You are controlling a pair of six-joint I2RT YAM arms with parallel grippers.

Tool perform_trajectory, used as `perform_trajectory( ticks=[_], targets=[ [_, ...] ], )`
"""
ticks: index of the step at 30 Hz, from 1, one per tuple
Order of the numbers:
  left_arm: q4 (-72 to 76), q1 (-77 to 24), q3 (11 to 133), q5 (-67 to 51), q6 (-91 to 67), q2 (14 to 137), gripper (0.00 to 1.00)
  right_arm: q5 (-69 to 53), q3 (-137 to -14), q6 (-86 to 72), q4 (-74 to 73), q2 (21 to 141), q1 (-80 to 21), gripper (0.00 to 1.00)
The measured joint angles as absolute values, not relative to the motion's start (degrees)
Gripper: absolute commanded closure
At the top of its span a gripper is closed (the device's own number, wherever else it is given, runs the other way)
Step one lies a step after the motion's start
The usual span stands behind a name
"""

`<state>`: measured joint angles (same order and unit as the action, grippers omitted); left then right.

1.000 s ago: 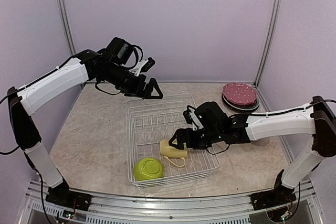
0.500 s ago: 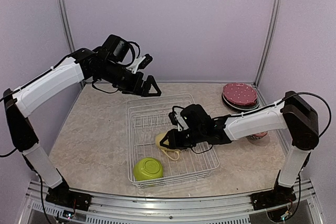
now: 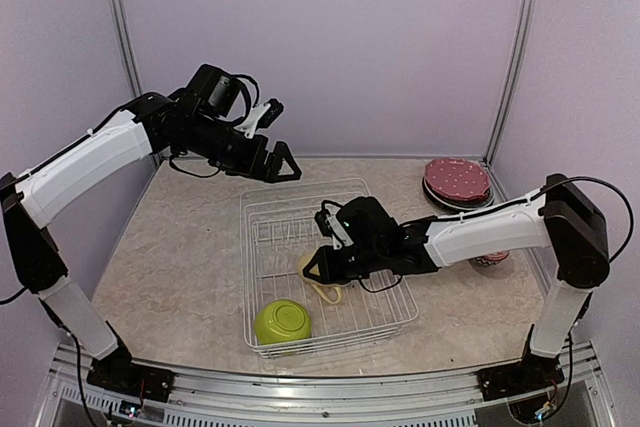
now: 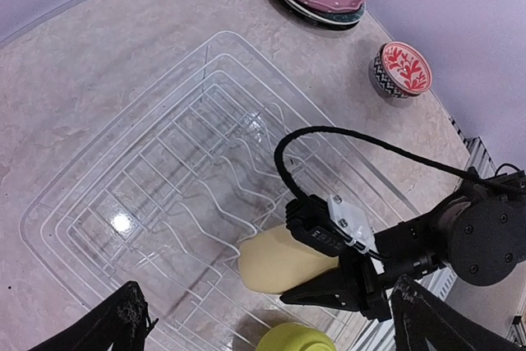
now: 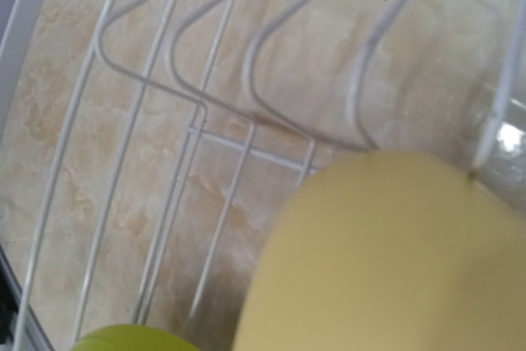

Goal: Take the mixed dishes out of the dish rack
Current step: Grab the cup from the dish rack.

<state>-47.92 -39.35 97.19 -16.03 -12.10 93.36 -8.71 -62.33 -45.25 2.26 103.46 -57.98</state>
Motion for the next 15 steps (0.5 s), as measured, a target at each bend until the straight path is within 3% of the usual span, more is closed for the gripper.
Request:
perform_trajectory(
  ticks=[15],
  targets=[
    [-45.74, -39.35, 94.80, -10.15, -11.79, 90.74, 0.01, 0.73, -70.39, -41.10, -14.79, 101.21, -61.04, 1.00]
  ],
)
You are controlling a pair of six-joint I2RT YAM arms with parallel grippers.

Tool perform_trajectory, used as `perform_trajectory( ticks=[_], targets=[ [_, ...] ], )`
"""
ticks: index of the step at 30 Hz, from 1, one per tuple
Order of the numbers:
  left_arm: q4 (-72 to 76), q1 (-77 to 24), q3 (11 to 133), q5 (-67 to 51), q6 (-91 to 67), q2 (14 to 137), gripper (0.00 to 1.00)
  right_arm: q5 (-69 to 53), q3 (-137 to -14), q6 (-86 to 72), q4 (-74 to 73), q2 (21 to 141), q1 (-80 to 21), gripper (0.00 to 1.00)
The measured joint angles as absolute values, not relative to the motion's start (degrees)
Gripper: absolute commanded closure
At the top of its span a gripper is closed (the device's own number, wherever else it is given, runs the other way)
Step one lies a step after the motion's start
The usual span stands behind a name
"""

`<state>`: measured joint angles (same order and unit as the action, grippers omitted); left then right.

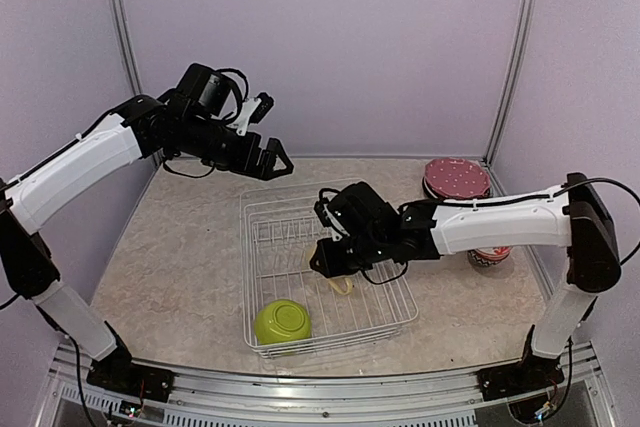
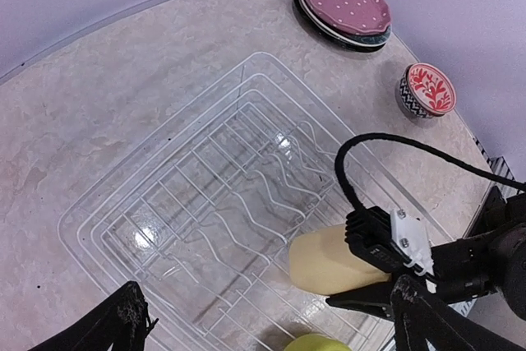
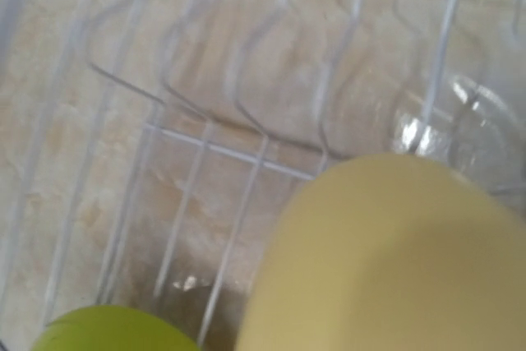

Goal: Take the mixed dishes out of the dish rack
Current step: Grab the cup from the dish rack, then place the cup at the center of the board.

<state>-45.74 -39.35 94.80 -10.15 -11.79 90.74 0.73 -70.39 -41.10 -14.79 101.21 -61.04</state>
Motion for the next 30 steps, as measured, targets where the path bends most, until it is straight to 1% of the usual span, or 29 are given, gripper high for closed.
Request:
perform_trajectory(
  ticks=[7, 13, 15, 19, 24, 30],
  targets=[
    [-43.03, -39.35, 92.20, -6.94, -11.70, 86.65, 0.01, 5.30, -70.67, -39.00, -18.24, 90.89, -61.76, 1.00],
    [-41.52, -39.29, 91.72, -5.41, -11.70, 85.43, 0.01, 15.44, -70.98, -38.19, -25.52, 77.65, -61.01, 1.00],
    [-41.39, -39.29, 91.59, -5.30, -11.70, 85.43, 0.01, 18.20, -70.85, -38.68, -28.64, 73.76, -58.92, 1.00],
    [-41.30, -39.29, 91.53, -5.32, -11.70, 85.45, 0.01, 19.75, -67.51, -39.88, -32.93, 68.36, -50.39, 1.00],
    [-41.17, -39.16, 91.53, -5.39, -11.73, 85.47, 0.01, 16.08, -63.77, -39.59, -38.70, 69.71, -39.62, 1.00],
    [-41.15, -38.98, 91.53, -5.65, -11.73, 85.65, 0.01, 9.19, -66.59, -35.57, -43.90, 81.14, -31.05, 1.00]
  ],
)
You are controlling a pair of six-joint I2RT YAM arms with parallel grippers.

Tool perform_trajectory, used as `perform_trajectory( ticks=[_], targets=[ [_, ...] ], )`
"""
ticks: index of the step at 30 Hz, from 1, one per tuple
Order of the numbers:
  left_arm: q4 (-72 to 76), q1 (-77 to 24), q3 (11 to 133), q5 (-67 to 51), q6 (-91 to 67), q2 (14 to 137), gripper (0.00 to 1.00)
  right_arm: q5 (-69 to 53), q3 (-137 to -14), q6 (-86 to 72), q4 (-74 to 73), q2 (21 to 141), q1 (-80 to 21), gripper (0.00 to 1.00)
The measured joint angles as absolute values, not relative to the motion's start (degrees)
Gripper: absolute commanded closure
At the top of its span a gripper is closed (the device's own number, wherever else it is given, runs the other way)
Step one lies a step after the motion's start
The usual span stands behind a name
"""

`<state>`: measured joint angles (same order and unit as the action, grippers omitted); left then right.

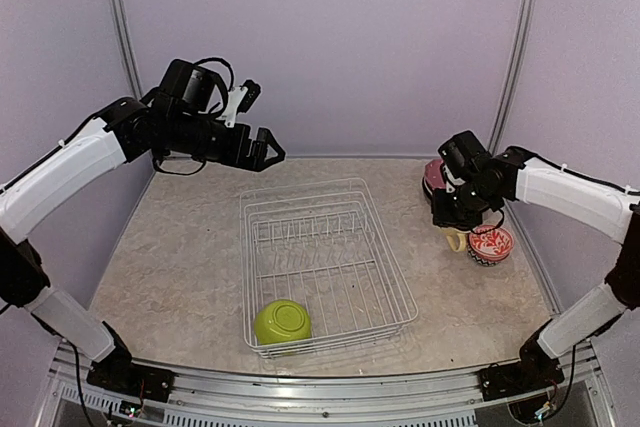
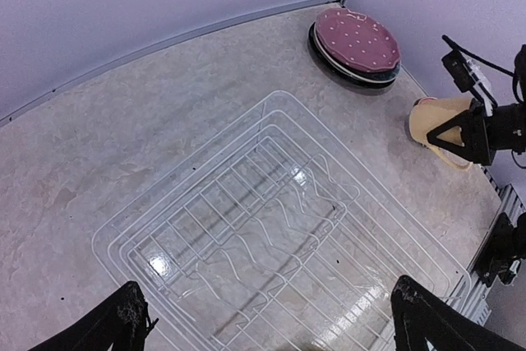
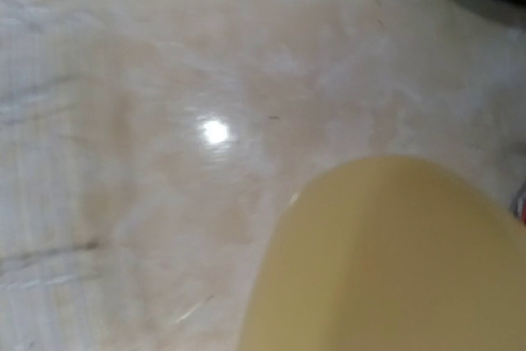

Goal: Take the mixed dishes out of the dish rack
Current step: Place the cup at the center of the board.

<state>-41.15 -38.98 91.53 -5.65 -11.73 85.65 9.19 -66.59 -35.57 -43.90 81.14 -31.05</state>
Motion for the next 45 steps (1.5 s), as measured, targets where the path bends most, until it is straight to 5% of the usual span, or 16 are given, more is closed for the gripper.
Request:
perform_trajectory(
  ticks=[20, 30, 45],
  targets=[
    [-41.15, -38.96, 91.53, -5.98, -11.70, 85.89, 0.01, 4.23, -83.77, -22.50, -52.66, 109.01, -22.15, 0.99],
    [-41.15, -38.96, 91.53, -6.00, -11.70, 86.54, 0.01, 5.30, -83.74, -21.61, -53.23, 109.23, -20.49, 0.57],
    [-41.15, -38.96, 91.53, -6.24, -11.70, 86.59, 0.01, 6.83, -83.85, -21.76, -52.31, 98.89, -21.43, 0.30]
  ],
)
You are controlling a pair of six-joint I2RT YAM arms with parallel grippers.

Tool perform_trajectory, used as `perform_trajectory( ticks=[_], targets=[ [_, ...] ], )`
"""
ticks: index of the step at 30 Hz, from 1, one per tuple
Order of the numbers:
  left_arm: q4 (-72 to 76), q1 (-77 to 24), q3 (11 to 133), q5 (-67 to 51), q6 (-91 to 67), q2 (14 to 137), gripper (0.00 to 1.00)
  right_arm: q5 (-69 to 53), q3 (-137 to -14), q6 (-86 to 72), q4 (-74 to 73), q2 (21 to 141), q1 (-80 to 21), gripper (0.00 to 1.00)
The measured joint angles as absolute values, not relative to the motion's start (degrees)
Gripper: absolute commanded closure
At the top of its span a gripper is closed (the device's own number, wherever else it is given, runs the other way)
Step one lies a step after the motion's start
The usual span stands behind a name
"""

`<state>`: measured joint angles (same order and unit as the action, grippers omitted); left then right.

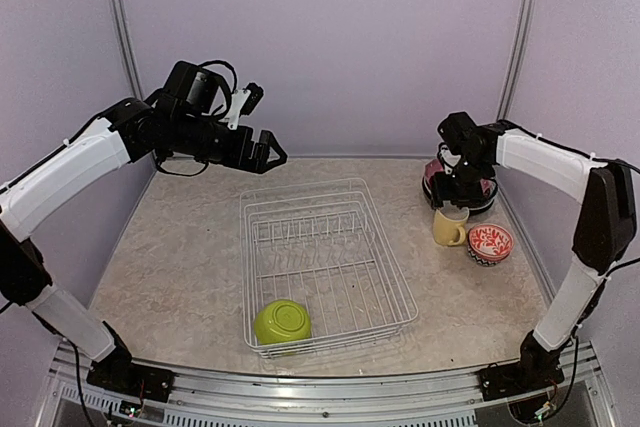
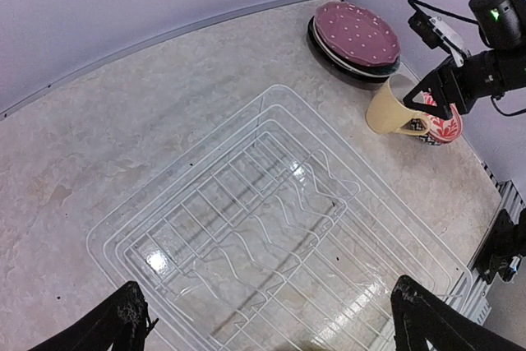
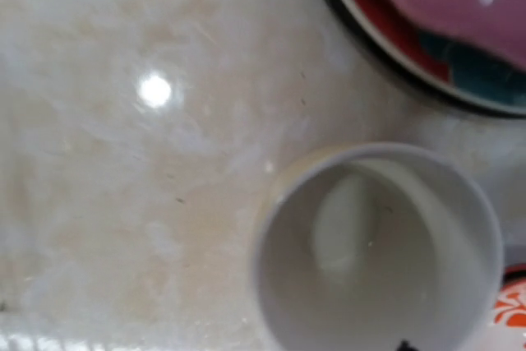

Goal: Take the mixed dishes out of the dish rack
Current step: Place the cup at the center of the board, then adjust the bowl on the dish rack.

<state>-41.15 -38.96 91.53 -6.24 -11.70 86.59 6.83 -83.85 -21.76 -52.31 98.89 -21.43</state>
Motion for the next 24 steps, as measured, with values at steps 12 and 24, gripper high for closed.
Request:
perform_trajectory(
  ticks=[12, 24],
  targets=[
    [-41.15, -38.96, 91.53, -6.20, -11.70, 86.61, 0.01, 12.78, -83.88, -23.33, -50.68, 91.74, -38.20, 0.10],
    [-41.04, -38.92, 91.39, -5.10, -11.70, 86.52, 0.01, 6.55, -84.49, -25.65, -41.01, 96.53, -56.12, 0.06]
  ],
)
